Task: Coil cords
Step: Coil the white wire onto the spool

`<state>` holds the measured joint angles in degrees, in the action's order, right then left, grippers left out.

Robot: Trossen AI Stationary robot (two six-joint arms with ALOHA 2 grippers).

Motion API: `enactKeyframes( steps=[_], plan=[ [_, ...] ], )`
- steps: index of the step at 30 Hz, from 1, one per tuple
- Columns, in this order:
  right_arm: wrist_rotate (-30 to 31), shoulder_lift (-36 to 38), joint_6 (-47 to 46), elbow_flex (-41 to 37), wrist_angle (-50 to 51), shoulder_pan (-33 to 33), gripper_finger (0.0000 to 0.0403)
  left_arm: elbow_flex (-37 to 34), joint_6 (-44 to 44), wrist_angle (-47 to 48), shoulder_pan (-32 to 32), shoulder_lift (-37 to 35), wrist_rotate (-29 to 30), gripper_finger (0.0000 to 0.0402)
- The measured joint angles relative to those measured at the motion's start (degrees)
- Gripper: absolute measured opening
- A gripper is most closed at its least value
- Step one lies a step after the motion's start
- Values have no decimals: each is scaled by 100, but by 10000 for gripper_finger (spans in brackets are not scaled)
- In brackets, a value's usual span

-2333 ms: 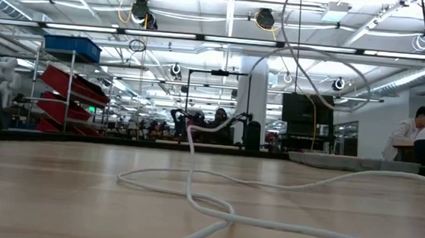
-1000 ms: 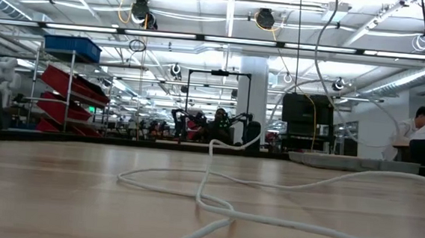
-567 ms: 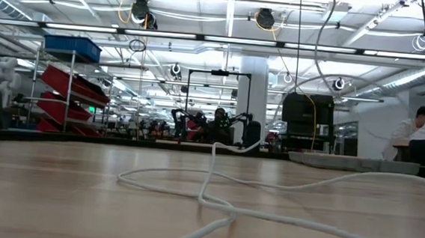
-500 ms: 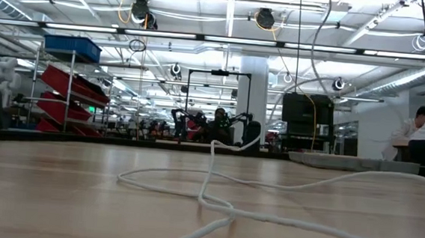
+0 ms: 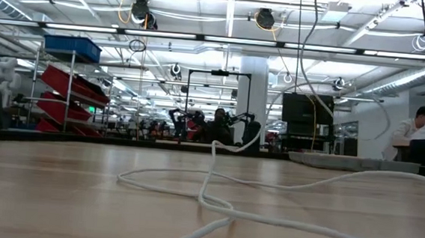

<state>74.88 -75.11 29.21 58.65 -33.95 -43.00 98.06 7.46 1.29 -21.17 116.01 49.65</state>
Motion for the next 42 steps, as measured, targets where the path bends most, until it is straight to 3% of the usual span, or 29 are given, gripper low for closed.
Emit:
enactKeyframes(
  steps=[4, 12, 18, 34, 42],
  plan=[
    [182, 0, -227, 0, 427, 148, 0, 0, -113, -27, 20, 0, -50, 1],
    [461, 0, -891, 0, 1564, 536, 0, 0, -109, -645, -75, 0, -682, 1],
    [483, 0, -1290, 0, 2174, 627, 0, 144, 351, -732, -237, 0, -701, 1],
    [440, -5, -1040, 0, 2365, 547, 0, 291, 829, 262, -890, -754, 498, 1],
    [120, -3, -708, 0, 2364, 400, 0, 291, 1115, 907, -1301, -1132, 2196, 1]
  ],
)
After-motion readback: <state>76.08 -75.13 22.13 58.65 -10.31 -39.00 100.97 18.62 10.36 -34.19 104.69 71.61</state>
